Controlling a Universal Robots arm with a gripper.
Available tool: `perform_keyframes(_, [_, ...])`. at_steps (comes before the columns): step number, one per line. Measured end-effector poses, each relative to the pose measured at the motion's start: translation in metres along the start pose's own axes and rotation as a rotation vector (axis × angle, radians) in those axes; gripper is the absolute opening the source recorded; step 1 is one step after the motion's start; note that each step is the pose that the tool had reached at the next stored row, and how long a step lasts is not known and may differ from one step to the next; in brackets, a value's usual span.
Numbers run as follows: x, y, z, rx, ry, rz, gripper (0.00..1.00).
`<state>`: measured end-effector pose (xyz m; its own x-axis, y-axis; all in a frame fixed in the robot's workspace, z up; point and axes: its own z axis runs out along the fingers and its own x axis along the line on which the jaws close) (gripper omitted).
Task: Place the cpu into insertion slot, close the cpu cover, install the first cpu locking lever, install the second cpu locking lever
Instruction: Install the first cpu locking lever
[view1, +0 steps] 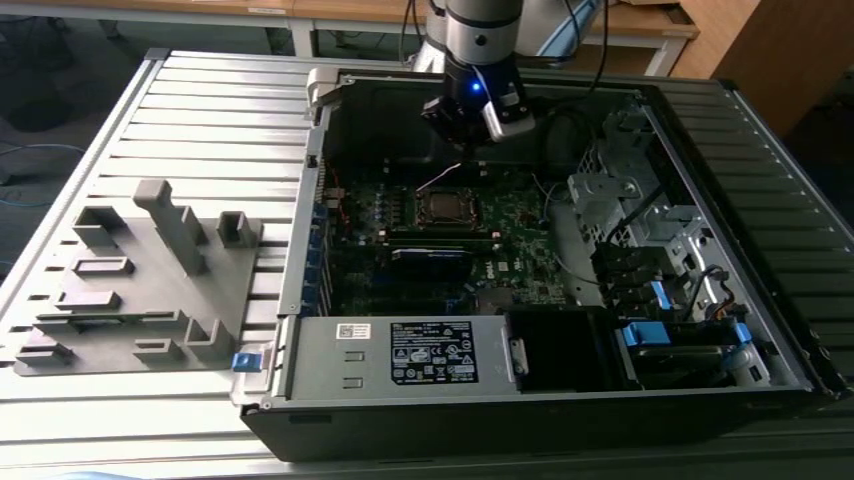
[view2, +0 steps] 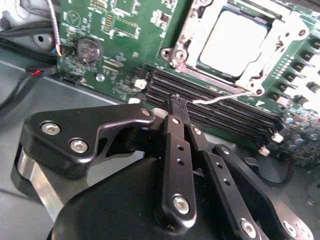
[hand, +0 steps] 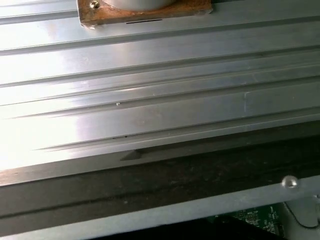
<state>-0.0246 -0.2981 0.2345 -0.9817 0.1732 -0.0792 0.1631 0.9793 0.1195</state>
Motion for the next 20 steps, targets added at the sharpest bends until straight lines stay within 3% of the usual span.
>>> perform_keyframes(4, [0.0000,0.0001,-0.0003,0.0004,0.0002,0.000,0.11])
perform_keyframes(10, [-0.0003,0.0009,-0.0070,0.0000,0.0000,0.000,0.11])
perform_keyframes(15, [0.0044,0.0001,-0.0075,-0.0008,-0.0052,-0.001,0.11])
perform_keyframes(20, [0.0055,0.0002,-0.0107,-0.0012,-0.0064,-0.001,0.11])
